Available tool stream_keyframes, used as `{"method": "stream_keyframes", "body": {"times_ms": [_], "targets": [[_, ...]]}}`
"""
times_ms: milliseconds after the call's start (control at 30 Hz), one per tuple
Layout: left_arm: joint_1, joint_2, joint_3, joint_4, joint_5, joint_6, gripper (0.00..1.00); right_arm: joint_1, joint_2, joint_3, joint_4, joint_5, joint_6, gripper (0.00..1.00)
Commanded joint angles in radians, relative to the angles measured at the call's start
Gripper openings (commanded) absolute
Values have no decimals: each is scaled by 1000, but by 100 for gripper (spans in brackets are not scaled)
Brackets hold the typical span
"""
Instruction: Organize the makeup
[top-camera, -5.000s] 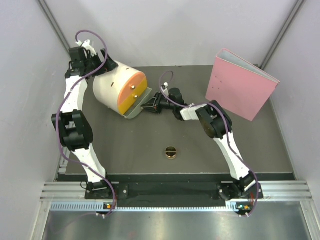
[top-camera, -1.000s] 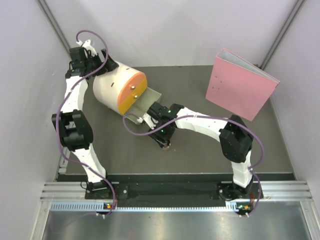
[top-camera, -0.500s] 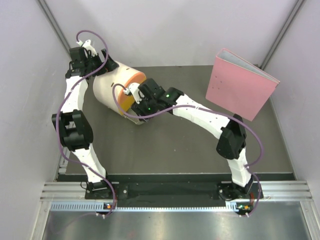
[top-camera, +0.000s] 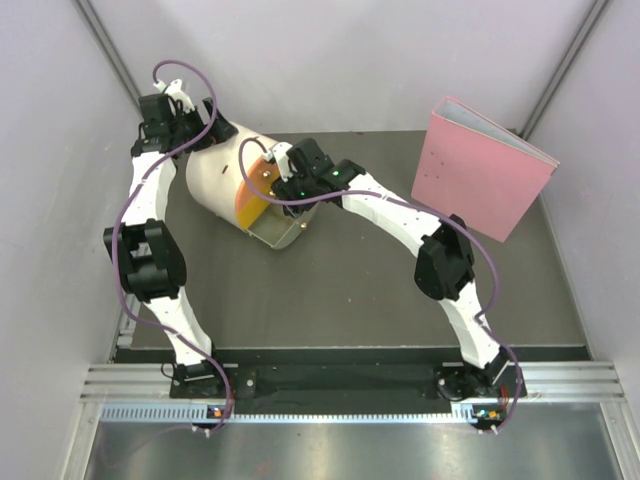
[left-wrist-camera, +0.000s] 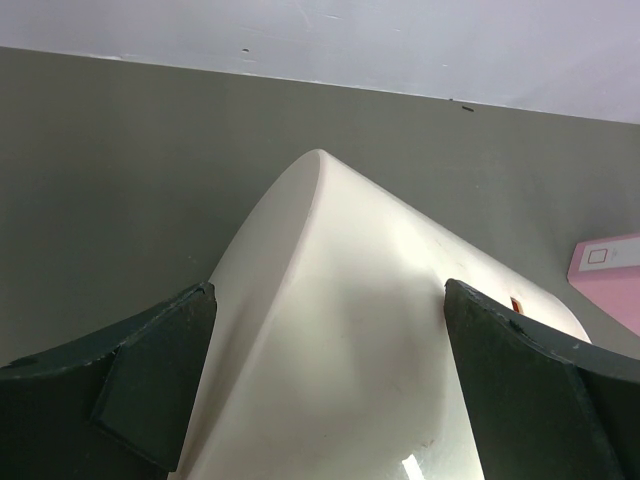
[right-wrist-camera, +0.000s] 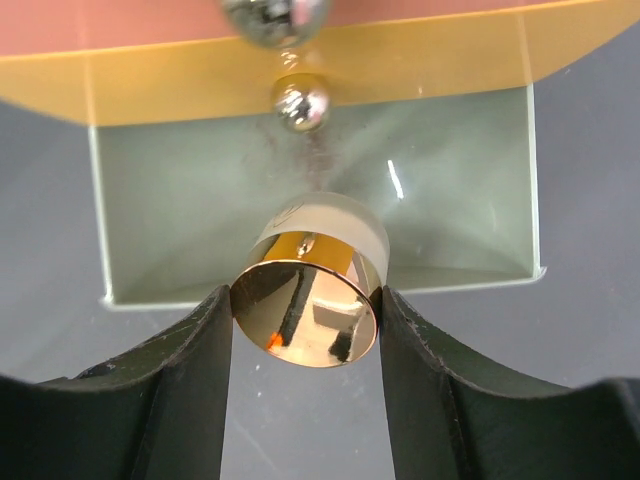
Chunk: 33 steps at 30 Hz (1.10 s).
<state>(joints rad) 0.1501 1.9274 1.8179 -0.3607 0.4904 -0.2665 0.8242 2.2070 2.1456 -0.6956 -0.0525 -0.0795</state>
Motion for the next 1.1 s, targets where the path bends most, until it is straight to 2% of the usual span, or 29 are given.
{"method": "stream_keyframes", "body": {"times_ms": [0,433,533,567,633,733,867,1067], "targets": [[-21,45,-25,-159,5,49,99,-11,29,102,96,-7,35,3],[-23,38,-34,-165,2,53,99,-17,95,96,153,-30,73,7],[-23,35,-34,-167,2,56,99,-17,106,92,157,-33,109,13],[-23,35,-34,-167,1,56,99,-16,109,91,157,-35,113,23],[-23,33,-32,-167,-1,58,99,-17,114,91,160,-38,122,31],[-23,33,-34,-169,-1,56,99,-16,118,85,162,-38,130,38],[-23,35,-34,-169,-1,58,99,-16,106,59,172,-26,132,40],[-23,35,-32,-170,-1,59,99,-16,73,33,185,6,133,56]]}}
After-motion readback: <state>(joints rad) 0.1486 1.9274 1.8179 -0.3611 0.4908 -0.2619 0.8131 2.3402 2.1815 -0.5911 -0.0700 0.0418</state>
